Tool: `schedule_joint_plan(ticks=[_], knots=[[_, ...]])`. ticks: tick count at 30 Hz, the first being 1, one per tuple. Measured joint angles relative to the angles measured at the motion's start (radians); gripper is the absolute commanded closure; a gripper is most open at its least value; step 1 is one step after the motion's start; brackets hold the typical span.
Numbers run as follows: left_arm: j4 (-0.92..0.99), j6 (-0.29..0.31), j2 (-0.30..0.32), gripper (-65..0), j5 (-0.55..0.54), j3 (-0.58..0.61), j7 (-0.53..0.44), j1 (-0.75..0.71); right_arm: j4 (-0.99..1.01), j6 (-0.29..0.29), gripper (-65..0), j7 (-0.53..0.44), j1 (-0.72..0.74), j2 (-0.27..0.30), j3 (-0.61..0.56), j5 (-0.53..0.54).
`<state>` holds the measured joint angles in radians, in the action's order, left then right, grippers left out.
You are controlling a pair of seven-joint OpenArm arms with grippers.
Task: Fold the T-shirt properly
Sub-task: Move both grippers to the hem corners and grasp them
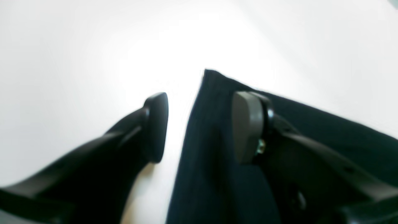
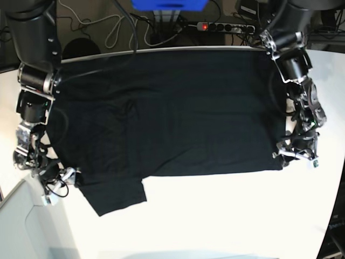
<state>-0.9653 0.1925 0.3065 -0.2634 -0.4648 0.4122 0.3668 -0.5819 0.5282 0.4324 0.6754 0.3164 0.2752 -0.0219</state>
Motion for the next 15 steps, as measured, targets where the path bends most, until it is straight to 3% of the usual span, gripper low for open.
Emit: schedule_joint_plan(ticks=[2, 6, 10, 15], knots=[[0.072, -0.002, 0.014, -31.8, 0.005, 0.024, -0.058, 0.026, 0.034, -0.016, -42.6, -0.058, -0.001, -0.002, -0.024, 0.0], [0.196, -0.004, 0.033, -31.8, 0.005, 0.095, -0.129, 0.064, 0.101, -0.138, -42.6, -0.158, -0.005, -0.006, -0.09, 0.004], [0.258, -0.002, 0.029, -31.8, 0.005, 0.151, -0.18, 0.088, 0.143, -0.146, -42.6, -0.252, -0.028, -0.006, -0.121, 0.011], [0.335, -0.001, 0.032, -31.8, 0.001, 0.192, -0.227, 0.128, 0.144, -0.183, -42.6, -0.249, -0.027, -0.006, -0.121, 0.007]])
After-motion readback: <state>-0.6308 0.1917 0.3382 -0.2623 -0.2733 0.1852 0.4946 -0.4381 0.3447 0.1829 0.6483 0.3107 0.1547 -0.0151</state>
